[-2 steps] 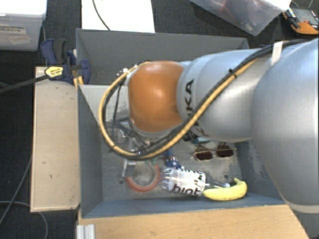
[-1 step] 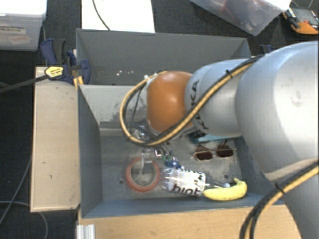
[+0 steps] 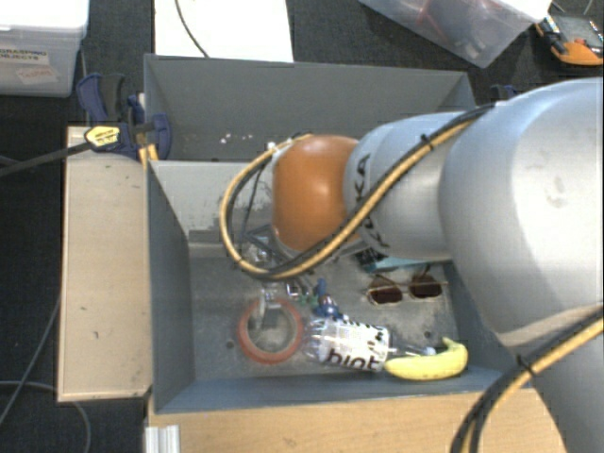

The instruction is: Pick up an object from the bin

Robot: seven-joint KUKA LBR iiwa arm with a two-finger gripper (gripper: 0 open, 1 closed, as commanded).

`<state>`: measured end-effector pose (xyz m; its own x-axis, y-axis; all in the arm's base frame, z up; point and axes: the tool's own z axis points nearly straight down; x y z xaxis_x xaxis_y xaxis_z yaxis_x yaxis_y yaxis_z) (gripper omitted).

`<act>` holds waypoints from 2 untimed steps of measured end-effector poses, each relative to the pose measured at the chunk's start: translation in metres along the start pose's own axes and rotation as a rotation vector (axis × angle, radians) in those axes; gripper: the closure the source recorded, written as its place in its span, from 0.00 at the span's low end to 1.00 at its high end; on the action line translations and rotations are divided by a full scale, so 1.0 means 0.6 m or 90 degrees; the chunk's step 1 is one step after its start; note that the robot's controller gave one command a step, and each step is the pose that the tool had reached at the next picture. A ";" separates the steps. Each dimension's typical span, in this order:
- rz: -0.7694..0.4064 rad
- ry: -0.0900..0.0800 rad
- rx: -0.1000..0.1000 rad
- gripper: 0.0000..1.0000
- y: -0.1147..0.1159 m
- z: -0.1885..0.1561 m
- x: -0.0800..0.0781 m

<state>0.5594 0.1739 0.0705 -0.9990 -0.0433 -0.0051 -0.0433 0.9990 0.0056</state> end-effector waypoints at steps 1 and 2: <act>0.003 0.005 0.004 0.00 -0.088 -0.001 0.000; -0.034 0.004 0.000 0.00 -0.090 -0.001 0.006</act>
Offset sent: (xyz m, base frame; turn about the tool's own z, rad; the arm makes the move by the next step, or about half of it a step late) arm -0.0032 -0.0562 -0.0005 -0.0889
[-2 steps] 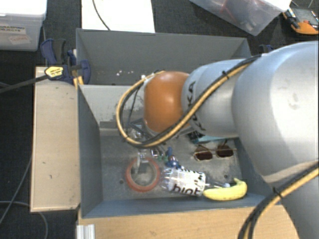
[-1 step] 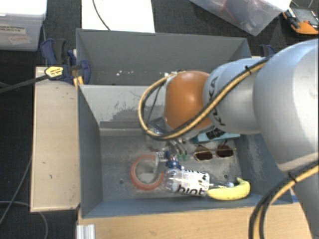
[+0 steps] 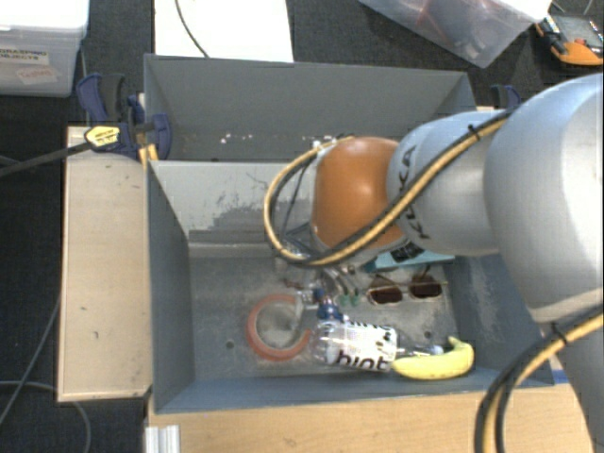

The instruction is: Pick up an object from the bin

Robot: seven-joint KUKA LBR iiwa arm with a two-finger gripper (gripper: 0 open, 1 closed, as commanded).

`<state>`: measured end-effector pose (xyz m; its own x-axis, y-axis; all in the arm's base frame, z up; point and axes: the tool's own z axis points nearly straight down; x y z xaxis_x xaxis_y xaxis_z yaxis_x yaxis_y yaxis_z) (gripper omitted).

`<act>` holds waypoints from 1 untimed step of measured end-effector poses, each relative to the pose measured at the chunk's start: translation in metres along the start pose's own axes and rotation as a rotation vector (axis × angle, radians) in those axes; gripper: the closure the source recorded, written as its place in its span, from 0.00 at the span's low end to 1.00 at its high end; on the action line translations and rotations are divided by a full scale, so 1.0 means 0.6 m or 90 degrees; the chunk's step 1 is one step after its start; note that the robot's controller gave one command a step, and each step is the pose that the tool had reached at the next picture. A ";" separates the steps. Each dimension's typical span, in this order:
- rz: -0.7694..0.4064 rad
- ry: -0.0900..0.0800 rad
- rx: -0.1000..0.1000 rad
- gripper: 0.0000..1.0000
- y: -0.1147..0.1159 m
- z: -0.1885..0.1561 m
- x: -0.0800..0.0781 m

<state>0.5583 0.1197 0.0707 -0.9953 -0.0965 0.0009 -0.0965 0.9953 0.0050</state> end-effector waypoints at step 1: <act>-0.074 0.000 0.001 1.00 0.087 0.000 -0.058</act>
Offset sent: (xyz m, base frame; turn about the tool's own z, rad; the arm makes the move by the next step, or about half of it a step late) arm 0.0000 0.0000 0.0000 0.0000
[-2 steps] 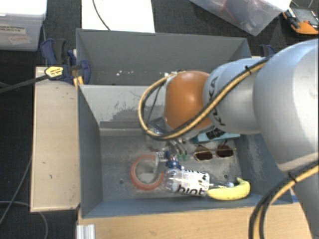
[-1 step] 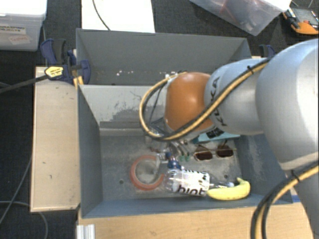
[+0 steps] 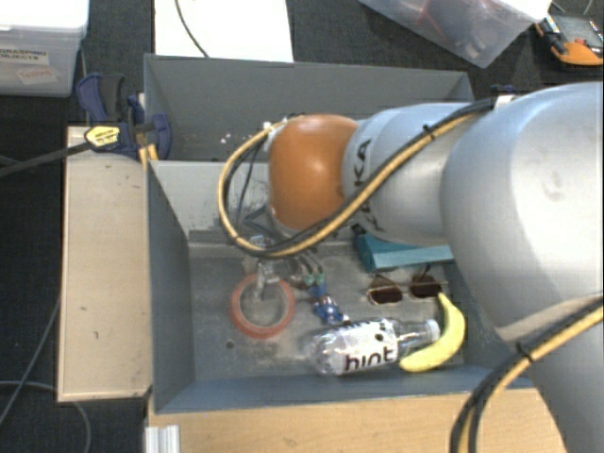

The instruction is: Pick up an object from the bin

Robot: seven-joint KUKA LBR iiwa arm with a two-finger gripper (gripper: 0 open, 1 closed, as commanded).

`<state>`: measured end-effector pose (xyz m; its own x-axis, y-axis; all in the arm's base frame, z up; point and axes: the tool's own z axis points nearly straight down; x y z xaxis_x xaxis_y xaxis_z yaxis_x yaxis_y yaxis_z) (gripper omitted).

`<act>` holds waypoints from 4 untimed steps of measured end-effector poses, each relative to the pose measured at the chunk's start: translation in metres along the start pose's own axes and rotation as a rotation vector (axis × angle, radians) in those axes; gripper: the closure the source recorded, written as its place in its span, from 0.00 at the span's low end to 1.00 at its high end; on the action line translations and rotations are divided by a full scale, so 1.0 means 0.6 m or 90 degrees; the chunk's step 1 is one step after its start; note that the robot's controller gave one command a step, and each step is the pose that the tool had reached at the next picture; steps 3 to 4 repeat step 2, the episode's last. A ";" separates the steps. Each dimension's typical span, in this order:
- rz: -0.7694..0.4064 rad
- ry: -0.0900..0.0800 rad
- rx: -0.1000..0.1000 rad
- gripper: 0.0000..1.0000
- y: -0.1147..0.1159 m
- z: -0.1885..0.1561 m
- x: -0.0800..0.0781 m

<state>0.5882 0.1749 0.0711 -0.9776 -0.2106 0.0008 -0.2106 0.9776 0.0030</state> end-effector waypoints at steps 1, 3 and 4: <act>0.001 0.000 0.000 1.00 0.000 0.000 0.000; 0.002 0.000 0.000 1.00 0.000 -0.012 0.000; 0.002 0.000 0.000 1.00 0.000 -0.012 0.000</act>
Offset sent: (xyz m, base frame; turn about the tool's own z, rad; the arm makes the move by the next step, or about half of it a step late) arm 0.0000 0.0000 0.0158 0.0011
